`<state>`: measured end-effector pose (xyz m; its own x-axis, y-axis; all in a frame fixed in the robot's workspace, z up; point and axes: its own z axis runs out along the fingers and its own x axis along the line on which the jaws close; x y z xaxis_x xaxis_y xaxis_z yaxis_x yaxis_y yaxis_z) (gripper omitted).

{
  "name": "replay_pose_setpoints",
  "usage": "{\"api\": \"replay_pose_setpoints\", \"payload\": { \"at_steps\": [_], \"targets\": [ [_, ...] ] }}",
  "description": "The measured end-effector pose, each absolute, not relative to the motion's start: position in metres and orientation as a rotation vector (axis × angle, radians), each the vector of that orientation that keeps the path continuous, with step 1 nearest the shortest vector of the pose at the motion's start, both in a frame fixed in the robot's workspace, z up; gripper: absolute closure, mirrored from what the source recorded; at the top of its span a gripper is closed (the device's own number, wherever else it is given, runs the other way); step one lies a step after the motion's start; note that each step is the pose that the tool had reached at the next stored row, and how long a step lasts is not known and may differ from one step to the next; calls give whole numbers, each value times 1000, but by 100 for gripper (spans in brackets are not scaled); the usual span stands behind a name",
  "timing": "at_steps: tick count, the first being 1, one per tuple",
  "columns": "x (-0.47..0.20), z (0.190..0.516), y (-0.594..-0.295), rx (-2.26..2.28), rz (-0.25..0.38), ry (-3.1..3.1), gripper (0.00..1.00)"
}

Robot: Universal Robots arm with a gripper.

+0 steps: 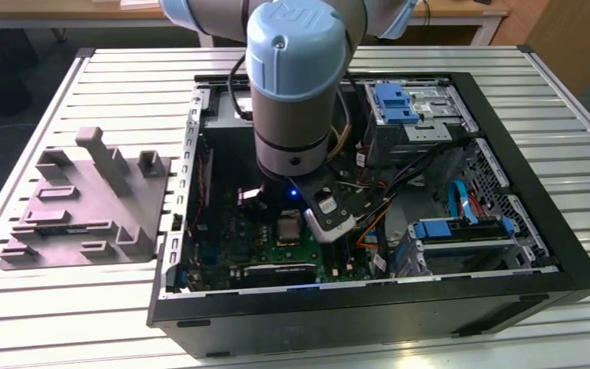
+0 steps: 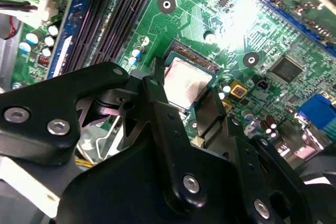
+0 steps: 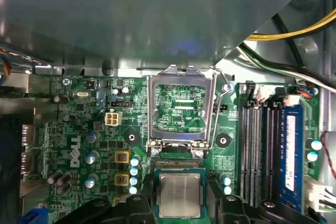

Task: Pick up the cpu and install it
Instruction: 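Place the cpu into insertion slot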

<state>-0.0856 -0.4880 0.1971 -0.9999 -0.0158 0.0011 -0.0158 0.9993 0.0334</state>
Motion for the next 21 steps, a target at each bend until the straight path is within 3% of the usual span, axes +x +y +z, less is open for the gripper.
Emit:
{"api": "replay_pose_setpoints", "payload": {
  "at_steps": [21],
  "targets": [
    [-87, 186, -488, 25, -52, -3139, 53]
  ]
}}
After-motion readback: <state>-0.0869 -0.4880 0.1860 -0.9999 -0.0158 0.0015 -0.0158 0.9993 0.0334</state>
